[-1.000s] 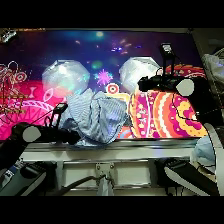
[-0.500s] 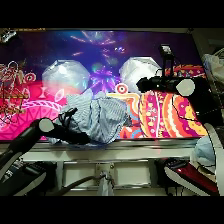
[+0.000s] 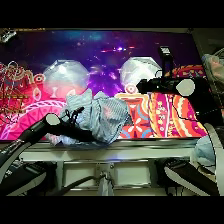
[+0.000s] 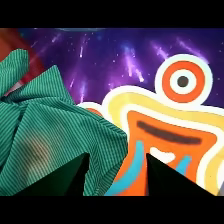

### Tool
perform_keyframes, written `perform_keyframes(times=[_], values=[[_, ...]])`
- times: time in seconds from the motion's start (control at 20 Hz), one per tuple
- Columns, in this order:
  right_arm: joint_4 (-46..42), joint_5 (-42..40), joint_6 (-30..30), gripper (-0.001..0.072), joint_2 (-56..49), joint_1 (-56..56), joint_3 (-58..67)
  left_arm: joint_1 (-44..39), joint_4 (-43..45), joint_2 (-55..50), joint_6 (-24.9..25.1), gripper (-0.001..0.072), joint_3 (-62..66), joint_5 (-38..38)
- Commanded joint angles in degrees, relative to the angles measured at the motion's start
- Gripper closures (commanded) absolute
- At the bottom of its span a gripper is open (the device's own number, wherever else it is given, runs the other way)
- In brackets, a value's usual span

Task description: Fold the clothes and pants, and hang the long-sleeved shirts on hangers.

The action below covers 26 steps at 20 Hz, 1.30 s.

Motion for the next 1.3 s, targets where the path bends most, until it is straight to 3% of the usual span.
perform_keyframes(times=[0.0,0.15,0.2,0.3,0.45,0.55,0.7,0.85,1.0,1.15,1.25], values=[[0.04,0.68,-0.17,0.0288,0.02,-0.04,-0.02,0.15,1.51,2.89,1.51,0.0694,5.73,4.35],[0.09,1.95,-0.17,0.0292,0.22,-0.02,-0.02,0.17,2.84,5.73,1.49,0.0696,15.21,13.25],[0.26,2.95,-0.15,0.0326,0.63,0.07,-0.02,0.17,4.02,6.1,1.22,0.0696,18.4,16.2],[-0.2,4.02,0.48,0.0328,2.64,0.59,-0.55,0.15,7.98,6.14,-1.27,0.0696,24.63,20.52],[-1.44,2.86,0.46,0.0325,7.43,1.16,-6.43,0.15,13.09,6.23,-4.94,0.0696,31.39,21.24],[-0.83,3.23,0.48,0.0246,10.32,1.16,-13.35,0.15,13.2,6.91,-5.38,0.0697,33.53,21.29],[6.67,0.37,0.72,0.0245,15.26,3.26,-23.82,0.13,14.34,8.68,-5.4,0.0697,34.69,21.79],[11.19,-6.4,6.73,0.0236,21.35,8.33,-30.8,0.15,16.02,9.38,-5.42,0.0697,34.71,22.12],[11.1,-12.46,15.72,0.0009,23.26,15.43,-35.12,0.13,15.96,9.38,-5.42,0.0697,34.71,22.14],[9.66,-19.23,24.15,0.001,20.7,21.99,-37.73,0.13,15.93,9.49,-5.42,0.0697,34.71,22.14],[3.15,-25.29,29.14,0.001,17.49,22.4,-37.77,0.13,15.96,10.34,-5.4,0.0697,34.71,22.14]])
